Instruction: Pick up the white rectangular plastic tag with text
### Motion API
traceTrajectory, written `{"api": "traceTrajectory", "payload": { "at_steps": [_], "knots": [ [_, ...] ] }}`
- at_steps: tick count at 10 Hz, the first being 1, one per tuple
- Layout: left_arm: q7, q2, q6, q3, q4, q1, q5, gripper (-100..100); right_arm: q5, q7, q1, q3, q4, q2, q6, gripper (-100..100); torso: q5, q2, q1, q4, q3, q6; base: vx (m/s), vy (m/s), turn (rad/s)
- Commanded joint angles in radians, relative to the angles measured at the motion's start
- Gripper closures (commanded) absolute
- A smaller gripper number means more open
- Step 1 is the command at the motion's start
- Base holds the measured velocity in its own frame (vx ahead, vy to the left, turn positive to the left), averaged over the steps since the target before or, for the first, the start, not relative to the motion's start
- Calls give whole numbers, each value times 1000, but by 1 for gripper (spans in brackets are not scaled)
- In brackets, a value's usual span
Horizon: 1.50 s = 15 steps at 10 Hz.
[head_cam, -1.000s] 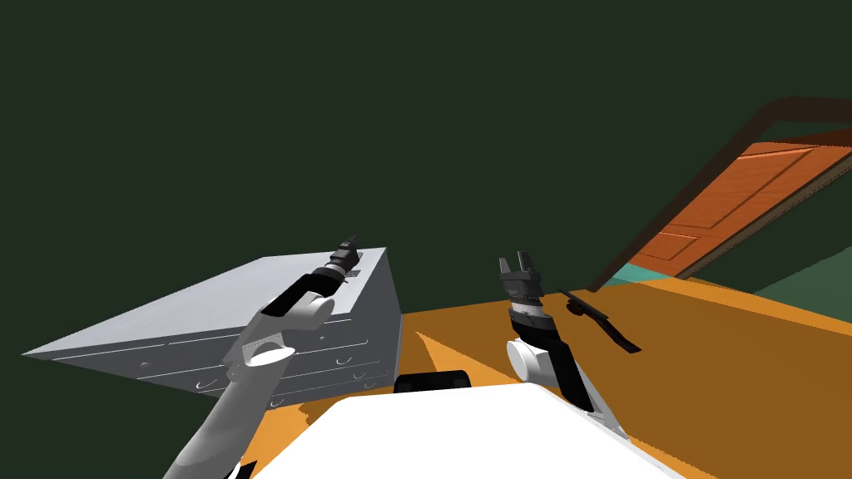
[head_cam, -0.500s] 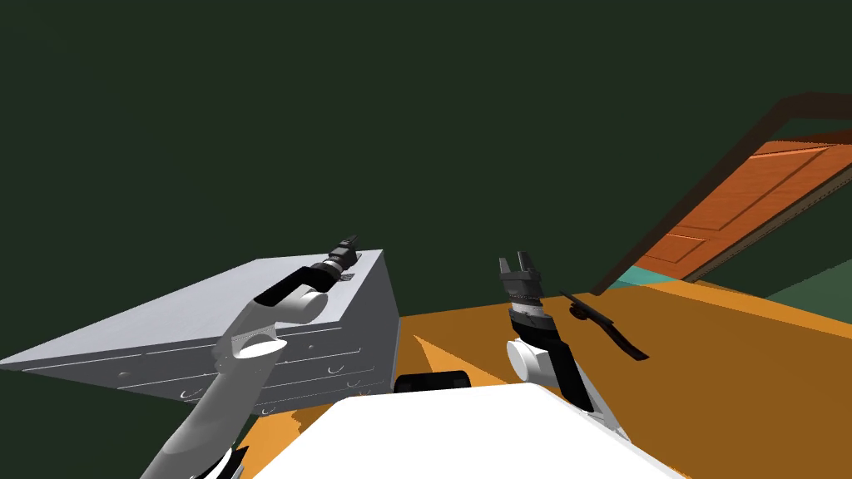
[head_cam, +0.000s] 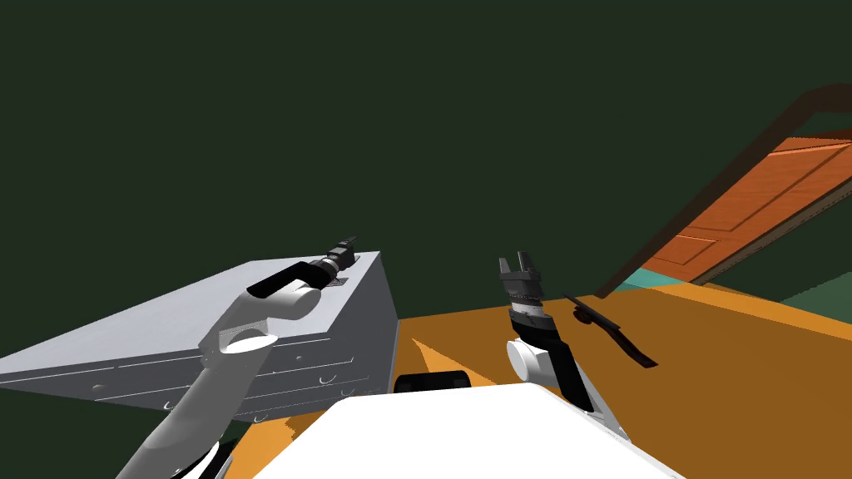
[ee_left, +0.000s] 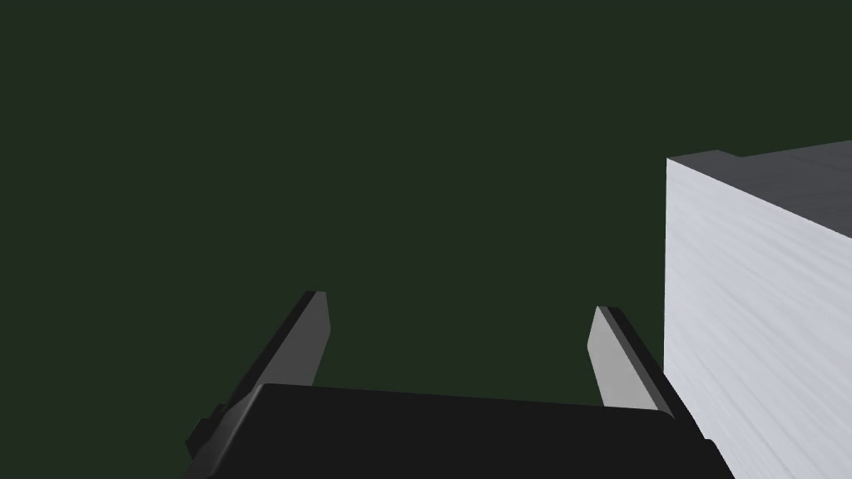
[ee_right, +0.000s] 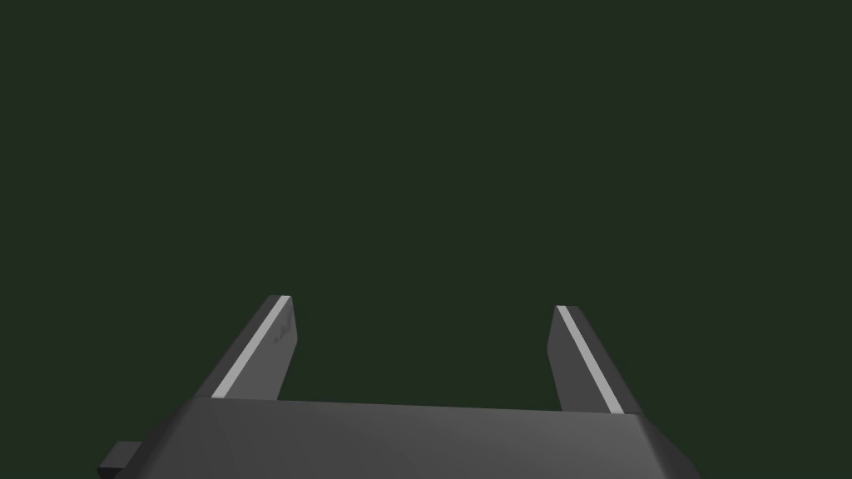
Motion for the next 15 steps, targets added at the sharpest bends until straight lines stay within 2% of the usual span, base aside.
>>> {"api": "traceTrajectory", "payload": {
  "at_steps": [1,2,3,5,6,8,9,11,12,13,14,15],
  "knots": [
    [6,20,50,8,4,-7,30,-100,0,0,0,0,0,0,0,0,0,0,0,0,0,0,88,-34,25],
    [6,20,68,8,4,-7,30,-100,0,0,0,0,0,0,0,0,0,-1,0,0,-1,0,37,-14,3],
    [17,66,103,25,12,-17,75,-100,0,0,0,0,0,0,0,0,0,1,1,0,1,0,68,-22,33],
    [17,66,146,25,12,-17,87,-100,0,0,0,0,0,0,0,0,0,0,0,0,0,0,66,-32,13],
    [27,111,184,42,22,-24,132,-100,0,0,0,0,0,0,0,0,0,1,1,0,0,0,79,-41,32],
    [27,111,223,42,22,-24,145,-100,0,0,0,0,0,0,0,0,0,-1,1,0,-1,0,64,-13,17],
    [38,158,261,59,32,-28,191,-100,0,0,0,0,0,0,0,0,1,1,2,0,0,0,72,-11,48],
    [38,158,299,59,32,-28,203,-100,0,0,0,0,0,0,0,0,1,0,2,0,0,0,66,-7,13],
    [49,204,337,75,43,-30,248,-100,0,0,0,0,0,0,0,0,1,1,2,0,0,0,73,-15,39],
    [49,204,370,75,43,-30,262,-100,0,0,0,0,0,0,0,0,0,0,2,0,0,0,77,-23,40],
    [61,246,398,91,55,-30,298,-100,0,0,0,0,0,0,0,0,1,0,1,0,0,0,108,-17,69],
    [61,249,421,91,55,-30,321,-100,0,0,0,0,0,0,0,0,0,-2,2,-1,-1,0,94,-12,34]
  ]
}}
